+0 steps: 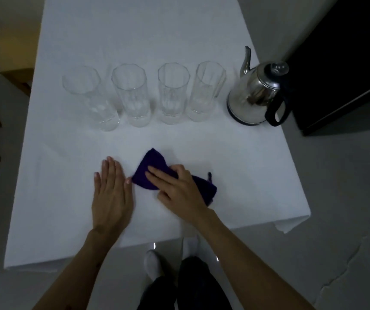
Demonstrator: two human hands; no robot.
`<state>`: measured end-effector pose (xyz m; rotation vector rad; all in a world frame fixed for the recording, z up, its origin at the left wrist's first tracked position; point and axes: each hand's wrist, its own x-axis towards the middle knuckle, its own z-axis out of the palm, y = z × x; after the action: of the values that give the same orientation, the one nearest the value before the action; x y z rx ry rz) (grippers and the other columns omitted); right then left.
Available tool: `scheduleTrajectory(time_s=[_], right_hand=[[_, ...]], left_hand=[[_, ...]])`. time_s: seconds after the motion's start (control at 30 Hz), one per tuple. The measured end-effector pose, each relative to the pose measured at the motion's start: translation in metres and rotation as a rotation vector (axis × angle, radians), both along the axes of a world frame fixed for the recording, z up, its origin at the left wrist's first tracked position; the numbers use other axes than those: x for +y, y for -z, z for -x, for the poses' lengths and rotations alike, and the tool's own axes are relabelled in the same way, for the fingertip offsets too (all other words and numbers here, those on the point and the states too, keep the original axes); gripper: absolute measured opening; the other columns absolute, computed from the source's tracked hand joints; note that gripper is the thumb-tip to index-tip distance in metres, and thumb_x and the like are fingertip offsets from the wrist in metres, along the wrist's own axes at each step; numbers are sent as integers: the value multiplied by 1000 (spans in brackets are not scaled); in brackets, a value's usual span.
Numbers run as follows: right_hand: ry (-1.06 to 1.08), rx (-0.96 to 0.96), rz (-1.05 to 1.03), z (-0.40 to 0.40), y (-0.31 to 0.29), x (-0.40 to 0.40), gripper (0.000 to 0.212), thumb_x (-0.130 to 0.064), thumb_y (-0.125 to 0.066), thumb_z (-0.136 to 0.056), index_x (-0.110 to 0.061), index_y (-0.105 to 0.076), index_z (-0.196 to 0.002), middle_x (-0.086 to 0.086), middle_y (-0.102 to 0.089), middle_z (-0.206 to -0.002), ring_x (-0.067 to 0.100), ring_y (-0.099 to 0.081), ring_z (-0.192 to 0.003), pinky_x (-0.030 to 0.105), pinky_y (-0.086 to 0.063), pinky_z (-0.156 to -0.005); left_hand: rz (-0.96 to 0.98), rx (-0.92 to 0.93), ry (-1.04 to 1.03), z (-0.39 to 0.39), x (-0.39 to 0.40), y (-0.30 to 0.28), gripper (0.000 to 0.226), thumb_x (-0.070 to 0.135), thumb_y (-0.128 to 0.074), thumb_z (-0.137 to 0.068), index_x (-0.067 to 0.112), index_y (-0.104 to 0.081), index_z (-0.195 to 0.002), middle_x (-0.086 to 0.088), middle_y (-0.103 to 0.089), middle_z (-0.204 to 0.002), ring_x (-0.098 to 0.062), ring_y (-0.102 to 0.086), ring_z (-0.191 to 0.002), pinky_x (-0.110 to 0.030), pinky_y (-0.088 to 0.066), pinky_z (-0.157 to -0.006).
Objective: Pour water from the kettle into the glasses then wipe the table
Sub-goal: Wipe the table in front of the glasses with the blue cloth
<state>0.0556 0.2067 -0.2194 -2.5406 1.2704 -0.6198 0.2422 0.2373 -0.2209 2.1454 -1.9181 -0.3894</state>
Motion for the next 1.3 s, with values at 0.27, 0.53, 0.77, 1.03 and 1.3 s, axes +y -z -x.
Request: scheduleTrajectory(time_s=[0.27,0.53,0.77,1.03,1.3], right_hand=[[636,-67,4,147,4,11,46,-6,-55,-90,-4,-60,-136,7,-60,-140,30,-42,-112,50,-52,-93],[729,-145,-163,187,-12,-25,56,-33,-49,-97,-14,-45,-149,10,-59,-139,25,-44,-119,34,-41,-96],[895,-149,-111,215,-4,-6,31,-15,-66,-95,-6,-62,-124,14,-67,-112,30,-61,-95,45,-57,-75],[900,-147,-111,214,-12,-13,33,-9,-62,-93,-3,-63,-125,18,-64,-120,29,-63,-94,43,-60,-76],[568,165,-100,227,9,-5,55,-22,-35,-100,-3,-37,-151,13,-37,-158,24,-33,-147,47,-7,-122]], left_hand=[[22,133,181,75,-26,-14,65,40,-7,-99,-1,-13,-150,-13,-8,-160,-19,0,-149,-32,6,-120],[26,313,352,215,-95,-23,55,36,-32,-101,3,-33,-145,-12,-33,-154,-25,-24,-145,-32,-15,-120],[33,288,139,277,-136,-28,26,23,-52,-96,7,-57,-116,-14,-56,-113,-30,-46,-106,-36,-41,-90],[201,573,-24,285,-128,-30,20,4,-50,-95,4,-58,-114,-10,-51,-113,-22,-49,-103,-28,-44,-93],[37,-14,450,281,-54,-1,55,35,-17,-102,9,-18,-152,-9,-15,-160,-25,-12,-148,-45,-16,-119]])
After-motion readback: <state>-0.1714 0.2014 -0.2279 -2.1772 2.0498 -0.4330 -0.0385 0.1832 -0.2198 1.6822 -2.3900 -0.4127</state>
